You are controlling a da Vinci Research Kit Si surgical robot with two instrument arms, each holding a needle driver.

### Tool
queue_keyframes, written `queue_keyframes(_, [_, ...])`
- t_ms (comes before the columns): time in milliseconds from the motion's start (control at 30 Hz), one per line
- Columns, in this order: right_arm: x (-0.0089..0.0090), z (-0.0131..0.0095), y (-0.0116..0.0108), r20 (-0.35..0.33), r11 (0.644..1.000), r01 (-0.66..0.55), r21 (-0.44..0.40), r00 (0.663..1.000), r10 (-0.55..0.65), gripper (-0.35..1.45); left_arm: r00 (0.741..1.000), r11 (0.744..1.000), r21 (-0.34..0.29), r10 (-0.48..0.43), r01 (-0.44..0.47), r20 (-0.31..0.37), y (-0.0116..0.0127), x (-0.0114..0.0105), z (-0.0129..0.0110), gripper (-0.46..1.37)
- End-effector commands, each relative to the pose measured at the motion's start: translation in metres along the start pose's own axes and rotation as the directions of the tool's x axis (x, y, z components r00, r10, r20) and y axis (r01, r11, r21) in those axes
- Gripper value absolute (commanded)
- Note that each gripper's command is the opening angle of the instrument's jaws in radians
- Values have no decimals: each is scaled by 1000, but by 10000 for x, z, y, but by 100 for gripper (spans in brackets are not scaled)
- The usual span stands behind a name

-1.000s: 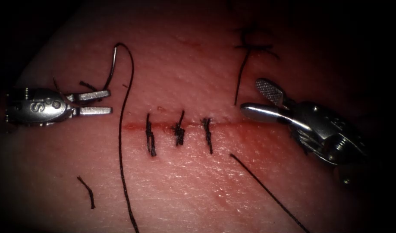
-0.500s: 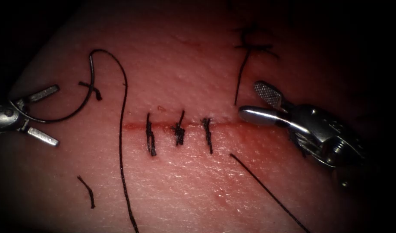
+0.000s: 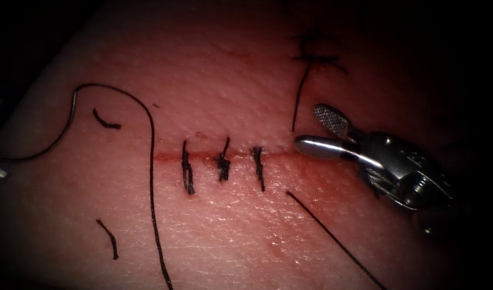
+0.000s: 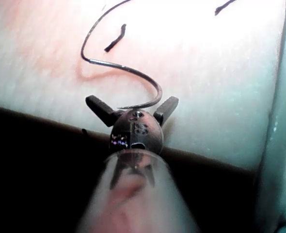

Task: Wound Closure
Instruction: Set down the needle from the left gripper

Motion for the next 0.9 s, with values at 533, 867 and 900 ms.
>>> queue_keyframes(533, [1, 0, -2, 0, 1000, 0, 6, 1000, 0, 115, 965, 990, 110, 113, -88, -238, 25, 173, -63, 74])
queue_keyframes(867, [2, 0, -3, 1, 1000, 4, 9, 1000, -4, 116, 951, 990, 89, 129, -108, -282, 50, 214, -71, 54])
queue_keyframes(900, [3, 0, -3, 4, 1000, 9, 15, 1000, -9, 116, 949, 990, 85, 131, -111, -288, 53, 215, -67, 50])
